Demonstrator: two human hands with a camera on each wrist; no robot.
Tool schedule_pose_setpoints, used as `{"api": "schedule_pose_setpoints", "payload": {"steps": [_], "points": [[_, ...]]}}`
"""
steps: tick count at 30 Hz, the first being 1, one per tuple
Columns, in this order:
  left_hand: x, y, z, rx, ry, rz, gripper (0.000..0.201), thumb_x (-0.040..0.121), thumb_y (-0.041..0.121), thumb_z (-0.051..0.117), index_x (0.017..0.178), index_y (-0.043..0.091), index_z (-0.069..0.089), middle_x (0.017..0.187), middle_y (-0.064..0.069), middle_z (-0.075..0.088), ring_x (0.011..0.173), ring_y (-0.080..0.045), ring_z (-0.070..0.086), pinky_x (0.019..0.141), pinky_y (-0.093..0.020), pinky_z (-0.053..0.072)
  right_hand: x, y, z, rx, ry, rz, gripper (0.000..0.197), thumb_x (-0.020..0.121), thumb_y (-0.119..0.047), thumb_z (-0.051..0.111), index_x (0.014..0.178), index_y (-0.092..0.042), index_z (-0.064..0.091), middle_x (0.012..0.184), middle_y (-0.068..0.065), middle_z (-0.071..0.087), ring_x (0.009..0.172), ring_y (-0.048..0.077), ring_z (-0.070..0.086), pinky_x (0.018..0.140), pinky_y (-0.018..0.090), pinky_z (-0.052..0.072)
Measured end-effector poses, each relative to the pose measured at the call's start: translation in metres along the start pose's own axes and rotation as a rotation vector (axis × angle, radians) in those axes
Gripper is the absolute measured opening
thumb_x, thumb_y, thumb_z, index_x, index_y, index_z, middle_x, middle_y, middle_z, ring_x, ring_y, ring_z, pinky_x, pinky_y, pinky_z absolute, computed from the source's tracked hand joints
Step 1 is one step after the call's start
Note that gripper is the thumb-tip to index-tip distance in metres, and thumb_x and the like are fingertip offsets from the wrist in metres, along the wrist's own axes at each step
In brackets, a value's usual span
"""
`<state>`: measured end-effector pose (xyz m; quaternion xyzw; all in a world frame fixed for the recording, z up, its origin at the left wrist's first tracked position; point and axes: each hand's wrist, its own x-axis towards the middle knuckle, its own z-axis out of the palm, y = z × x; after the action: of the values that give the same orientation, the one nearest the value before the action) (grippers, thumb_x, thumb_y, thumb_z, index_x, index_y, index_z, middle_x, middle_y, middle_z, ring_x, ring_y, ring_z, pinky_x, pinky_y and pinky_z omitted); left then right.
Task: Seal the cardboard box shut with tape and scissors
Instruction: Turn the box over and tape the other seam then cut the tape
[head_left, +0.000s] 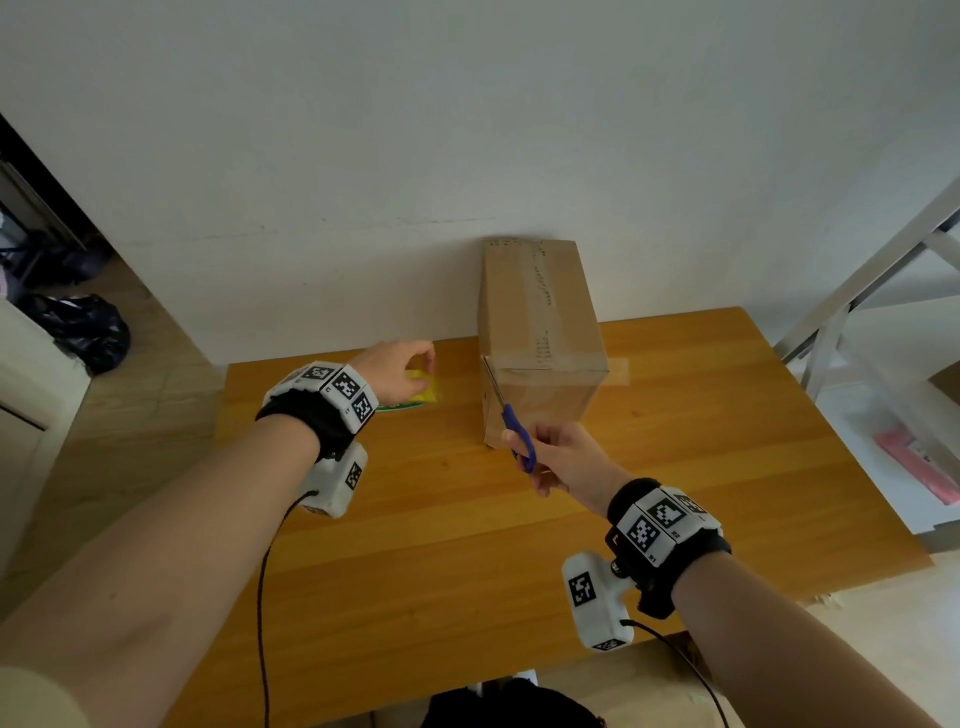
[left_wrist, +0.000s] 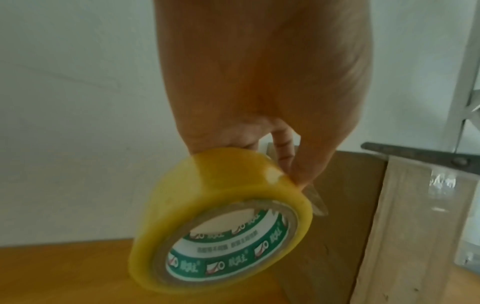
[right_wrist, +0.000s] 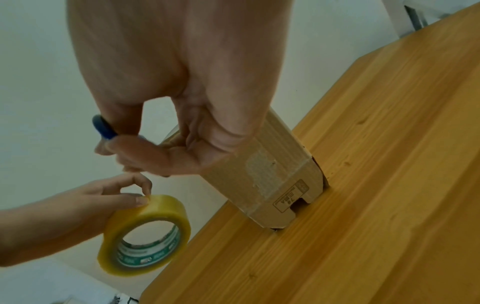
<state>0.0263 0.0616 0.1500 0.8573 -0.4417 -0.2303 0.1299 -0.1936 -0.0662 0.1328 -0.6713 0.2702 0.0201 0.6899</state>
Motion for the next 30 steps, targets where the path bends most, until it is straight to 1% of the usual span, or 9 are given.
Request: {"api": "schedule_pose_setpoints", "payload": {"steps": [4,6,9,12,16,19,23,27,30], "points": [[-0.005,-0.009,0.029,-0.069,0.126,-0.018,0.011,0.09,0.03,0.054,0.092,0.02,0.05,0.077,0.004,0.05,0.062,-0.016,0.046,0.053,-0.024,0.036,-0.001,0.003,0.0,0.003,0.004,0.005,0.025,0.088,-0.026,0.065,0.088,-0.003,0.056,0.065,0.004,0.056,0.047,0.012,0.05,0.046,0.023,0.044],[-0.007,-0.012,0.046,-0.133,0.174,-0.024,0.009,0.089,0.023,0.055,0.091,0.017,0.048,0.073,0.004,0.048,0.059,-0.015,0.041,0.049,-0.022,0.031,-0.002,0.004,0.0,-0.007,0.004,0.009,0.023,0.088,-0.025,0.065,0.085,-0.004,0.056,0.064,0.003,0.056,0.048,0.012,0.049,0.047,0.023,0.043],[-0.008,-0.017,0.073,-0.246,0.202,-0.016,0.015,0.088,0.012,0.054,0.083,0.019,0.043,0.072,0.007,0.047,0.059,-0.014,0.043,0.049,-0.022,0.035,-0.003,0.004,0.0,-0.029,0.004,0.011,0.022,0.087,-0.025,0.065,0.083,-0.004,0.057,0.064,0.003,0.057,0.048,0.012,0.049,0.047,0.023,0.043],[-0.013,-0.025,0.099,-0.087,0.178,-0.052,0.014,0.089,0.024,0.052,0.081,0.03,0.041,0.075,0.003,0.055,0.057,-0.018,0.053,0.051,-0.035,0.05,-0.003,0.005,-0.001,-0.043,0.015,0.014,0.022,0.086,-0.024,0.066,0.083,-0.005,0.057,0.065,0.003,0.058,0.047,0.011,0.05,0.046,0.023,0.044],[-0.022,-0.024,0.124,-0.006,0.164,-0.045,0.011,0.089,0.028,0.054,0.096,0.025,0.046,0.083,0.004,0.061,0.054,-0.011,0.053,0.048,-0.03,0.047,-0.004,0.005,-0.001,-0.072,0.024,0.015,0.019,0.086,-0.025,0.067,0.081,-0.008,0.059,0.065,0.003,0.058,0.047,0.01,0.05,0.047,0.023,0.044],[-0.029,-0.015,0.132,0.075,0.142,-0.014,0.019,0.09,0.026,0.054,0.106,0.026,0.044,0.085,0.005,0.061,0.054,-0.008,0.049,0.056,-0.024,0.04,-0.002,0.006,0.0,-0.085,0.029,0.016,0.02,0.086,-0.025,0.067,0.083,-0.007,0.059,0.066,0.004,0.059,0.046,0.011,0.05,0.047,0.024,0.044],[-0.037,-0.013,0.152,0.164,-0.039,-0.01,0.045,0.094,0.027,0.047,0.135,0.031,0.029,0.074,0.003,0.057,0.05,-0.011,0.048,0.04,-0.022,0.037,-0.002,0.007,0.001,-0.13,0.03,0.0,0.023,0.086,-0.026,0.067,0.085,-0.004,0.059,0.066,0.006,0.06,0.047,0.012,0.051,0.047,0.025,0.044],[-0.044,-0.016,0.169,0.162,-0.109,-0.049,0.056,0.095,0.025,0.047,0.142,0.029,0.018,0.062,0.006,0.046,0.046,-0.011,0.042,0.039,-0.022,0.032,-0.002,0.008,0.002,-0.176,0.025,-0.015,0.025,0.086,-0.026,0.067,0.084,-0.002,0.06,0.066,0.006,0.061,0.047,0.012,0.051,0.048,0.025,0.045],[-0.043,-0.015,0.168,0.092,-0.137,-0.092,0.063,0.092,0.03,0.053,0.143,0.025,0.016,0.064,0.002,0.05,0.045,-0.011,0.044,0.038,-0.021,0.032,-0.002,0.008,0.002,-0.193,0.024,-0.016,0.027,0.086,-0.026,0.067,0.084,-0.001,0.06,0.066,0.007,0.061,0.048,0.012,0.052,0.048,0.025,0.046]]}}
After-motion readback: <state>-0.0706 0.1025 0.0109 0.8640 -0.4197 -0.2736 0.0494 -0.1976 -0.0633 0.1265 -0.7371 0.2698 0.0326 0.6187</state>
